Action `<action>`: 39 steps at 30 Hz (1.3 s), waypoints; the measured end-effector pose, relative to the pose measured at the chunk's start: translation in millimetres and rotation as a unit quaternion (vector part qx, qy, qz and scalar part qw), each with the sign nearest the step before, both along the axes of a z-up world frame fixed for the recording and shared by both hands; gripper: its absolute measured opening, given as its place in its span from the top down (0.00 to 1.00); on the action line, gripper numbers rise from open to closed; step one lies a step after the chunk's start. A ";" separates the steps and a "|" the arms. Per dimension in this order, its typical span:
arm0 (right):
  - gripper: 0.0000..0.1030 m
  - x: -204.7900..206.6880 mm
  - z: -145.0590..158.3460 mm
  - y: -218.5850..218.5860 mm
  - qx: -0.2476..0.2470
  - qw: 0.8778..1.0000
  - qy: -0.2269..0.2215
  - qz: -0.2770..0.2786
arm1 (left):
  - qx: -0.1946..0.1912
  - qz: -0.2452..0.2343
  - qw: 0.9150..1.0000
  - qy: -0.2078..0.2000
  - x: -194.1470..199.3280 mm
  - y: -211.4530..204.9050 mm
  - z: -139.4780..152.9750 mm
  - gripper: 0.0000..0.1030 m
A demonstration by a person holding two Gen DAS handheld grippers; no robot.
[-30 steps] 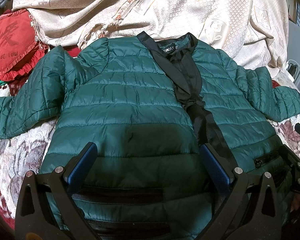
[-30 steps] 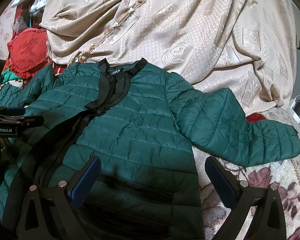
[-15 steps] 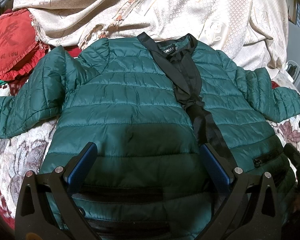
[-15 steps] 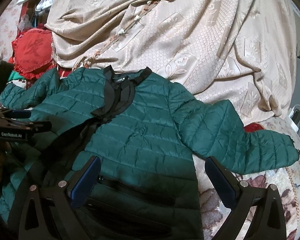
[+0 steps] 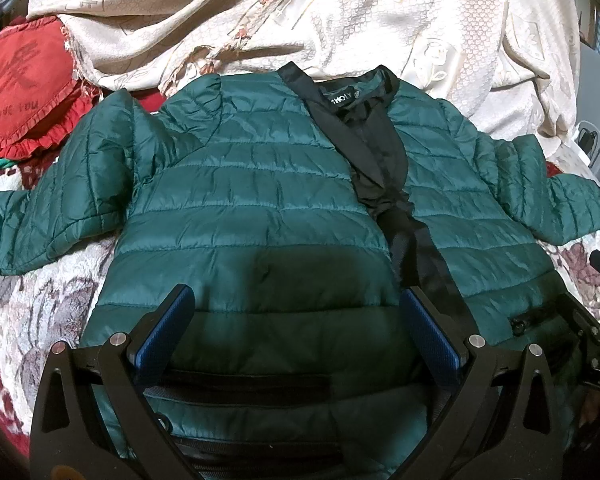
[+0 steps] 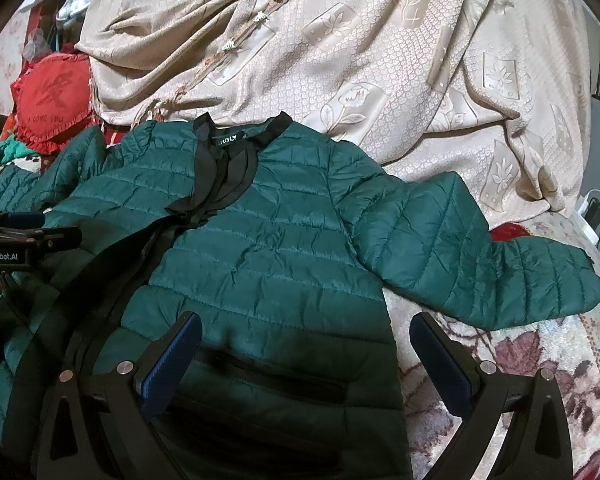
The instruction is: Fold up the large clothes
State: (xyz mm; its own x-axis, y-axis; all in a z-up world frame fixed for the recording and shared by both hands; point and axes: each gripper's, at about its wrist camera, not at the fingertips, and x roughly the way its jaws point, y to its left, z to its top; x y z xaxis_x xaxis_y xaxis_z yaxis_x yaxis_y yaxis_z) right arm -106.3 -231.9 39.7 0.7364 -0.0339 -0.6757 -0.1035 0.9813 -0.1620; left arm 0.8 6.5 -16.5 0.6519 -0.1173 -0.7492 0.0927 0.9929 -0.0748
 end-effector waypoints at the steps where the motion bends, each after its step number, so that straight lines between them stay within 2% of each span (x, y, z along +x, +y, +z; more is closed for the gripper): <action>1: 0.00 -0.1 0.1 0.0 -0.001 1.000 0.000 0.000 | 0.001 0.000 1.000 0.000 -0.2 -0.1 -0.4 0.00; 31: 0.00 0.4 0.6 0.3 -0.001 1.000 -0.001 0.001 | 0.003 0.003 1.000 -0.003 0.9 2.8 -1.1 0.00; 34: 0.00 1.7 1.0 -0.2 0.004 1.000 -0.001 0.000 | -0.015 0.023 0.999 -0.018 2.9 17.2 8.1 0.00; 37: 0.00 -1.7 4.0 -0.4 0.008 1.000 -0.009 0.005 | -0.053 0.067 0.995 -0.042 6.4 51.8 34.0 0.00; 39: 0.00 -4.2 6.3 -1.1 0.011 1.000 -0.014 0.009 | -0.065 0.095 0.992 -0.055 8.7 80.6 52.3 0.00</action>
